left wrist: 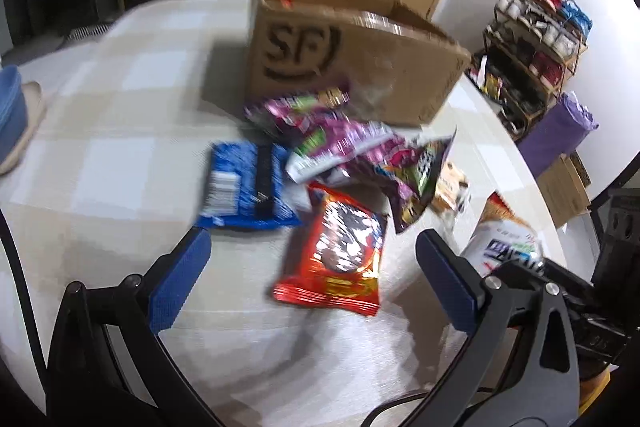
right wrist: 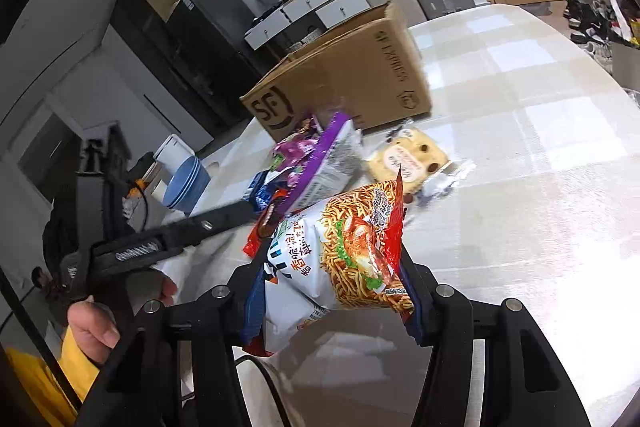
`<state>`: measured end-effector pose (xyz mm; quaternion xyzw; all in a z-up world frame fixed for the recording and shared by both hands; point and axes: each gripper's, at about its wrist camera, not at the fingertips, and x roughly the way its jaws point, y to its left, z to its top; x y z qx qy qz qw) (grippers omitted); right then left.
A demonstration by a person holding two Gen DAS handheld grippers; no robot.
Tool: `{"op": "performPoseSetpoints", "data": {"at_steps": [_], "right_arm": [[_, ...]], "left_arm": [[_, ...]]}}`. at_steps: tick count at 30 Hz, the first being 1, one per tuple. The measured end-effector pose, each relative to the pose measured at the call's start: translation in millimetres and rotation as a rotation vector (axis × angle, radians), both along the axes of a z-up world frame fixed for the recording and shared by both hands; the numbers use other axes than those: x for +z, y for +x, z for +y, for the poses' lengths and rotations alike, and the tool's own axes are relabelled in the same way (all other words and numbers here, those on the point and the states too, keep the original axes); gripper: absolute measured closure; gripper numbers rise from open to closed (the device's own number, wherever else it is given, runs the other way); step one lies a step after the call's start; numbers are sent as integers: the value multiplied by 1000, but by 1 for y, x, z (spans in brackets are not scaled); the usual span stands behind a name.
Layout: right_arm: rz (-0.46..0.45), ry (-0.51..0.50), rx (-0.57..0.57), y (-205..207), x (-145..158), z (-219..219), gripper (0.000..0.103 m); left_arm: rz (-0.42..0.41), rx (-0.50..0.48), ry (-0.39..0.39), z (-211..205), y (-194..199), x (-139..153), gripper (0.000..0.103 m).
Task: Organize snacks
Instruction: 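Grasp the white noodle-snack bag with the right tool while the left tool grasps the red Oreo pack, then lift the noodle bag and Oreo pack and carry them over the box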
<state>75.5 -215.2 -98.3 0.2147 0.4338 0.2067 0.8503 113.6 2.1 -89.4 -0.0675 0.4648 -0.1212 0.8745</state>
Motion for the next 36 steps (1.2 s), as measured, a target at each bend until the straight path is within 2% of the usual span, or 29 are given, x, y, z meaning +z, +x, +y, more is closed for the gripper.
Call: {"op": "performPoseSetpoints", "data": {"at_steps": [5, 7, 9, 12, 15, 17, 19, 24, 28, 31, 36], "right_arm": [[4, 6, -12, -5, -4, -14, 48], [11, 10, -11, -5, -7, -17, 48], [19, 18, -15, -4, -11, -20, 48], [28, 30, -19, -4, -16, -25, 47], [31, 38, -18, -5, -19, -29, 47], [32, 38, -16, -5, -20, -29, 47], [36, 40, -13, -4, -21, -28, 47], [38, 36, -15, -4, -20, -23, 47], [27, 28, -15, -5, -14, -21, 47], [16, 22, -16, -7, -8, -18, 47], [-2, 9, -20, -12, 4, -11, 47]], "left_arm": [[44, -9, 52, -13, 10, -19, 1], [70, -5, 35, -11, 15, -25, 7], [62, -3, 34, -11, 17, -25, 9], [54, -24, 59, -19, 16, -24, 18], [38, -49, 81, -26, 12, -23, 32], [27, -56, 106, -29, 10, -23, 51], [23, -69, 114, -34, 7, -22, 60], [16, -80, 169, -41, 1, -19, 61], [13, -93, 158, -43, -13, -15, 62], [-21, -96, 183, -44, -24, -6, 62], [-34, -98, 156, -36, -39, 3, 62]]}}
